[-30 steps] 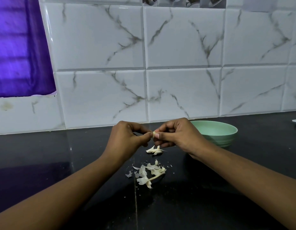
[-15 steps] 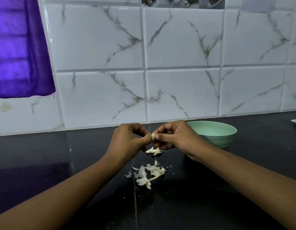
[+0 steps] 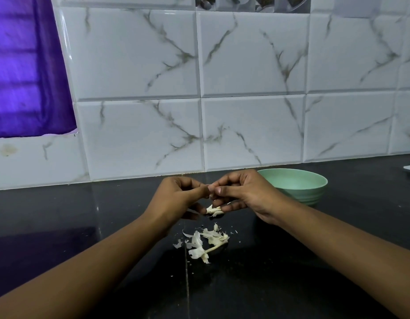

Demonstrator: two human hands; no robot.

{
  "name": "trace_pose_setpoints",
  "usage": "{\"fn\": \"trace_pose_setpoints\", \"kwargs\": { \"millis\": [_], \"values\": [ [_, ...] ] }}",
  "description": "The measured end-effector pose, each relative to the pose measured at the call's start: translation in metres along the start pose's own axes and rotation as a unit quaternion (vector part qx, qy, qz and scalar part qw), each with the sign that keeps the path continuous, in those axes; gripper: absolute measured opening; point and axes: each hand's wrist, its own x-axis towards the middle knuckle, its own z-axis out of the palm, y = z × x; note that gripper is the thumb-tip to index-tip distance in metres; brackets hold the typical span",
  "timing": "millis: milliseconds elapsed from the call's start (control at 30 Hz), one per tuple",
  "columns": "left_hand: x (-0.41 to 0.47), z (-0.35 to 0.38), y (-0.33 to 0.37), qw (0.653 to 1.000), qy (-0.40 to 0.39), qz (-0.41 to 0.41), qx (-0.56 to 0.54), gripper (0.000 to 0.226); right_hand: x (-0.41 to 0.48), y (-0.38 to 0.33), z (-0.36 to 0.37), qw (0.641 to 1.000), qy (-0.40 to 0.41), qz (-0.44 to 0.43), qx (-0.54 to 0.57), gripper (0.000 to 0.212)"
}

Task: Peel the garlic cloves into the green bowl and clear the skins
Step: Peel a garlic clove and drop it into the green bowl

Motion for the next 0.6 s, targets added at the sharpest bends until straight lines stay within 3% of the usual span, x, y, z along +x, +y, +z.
{"fn": "trace_pose_setpoints", "kwargs": {
  "millis": [300,600],
  "values": [
    [0.0004,0.0018,-0.0007,1.0,0.014,0.028,-0.002,0.012,-0.0015,-0.0004,0.0018,1.0,0.004,-0.001,0.017,0.021],
    [0.002,0.0046,-0.003,1.0,-0.002,0.014,-0.003,0.019,-0.0013,0.0008,0.0036,1.0,0.013,-0.006,0.023,0.01]
  ]
}}
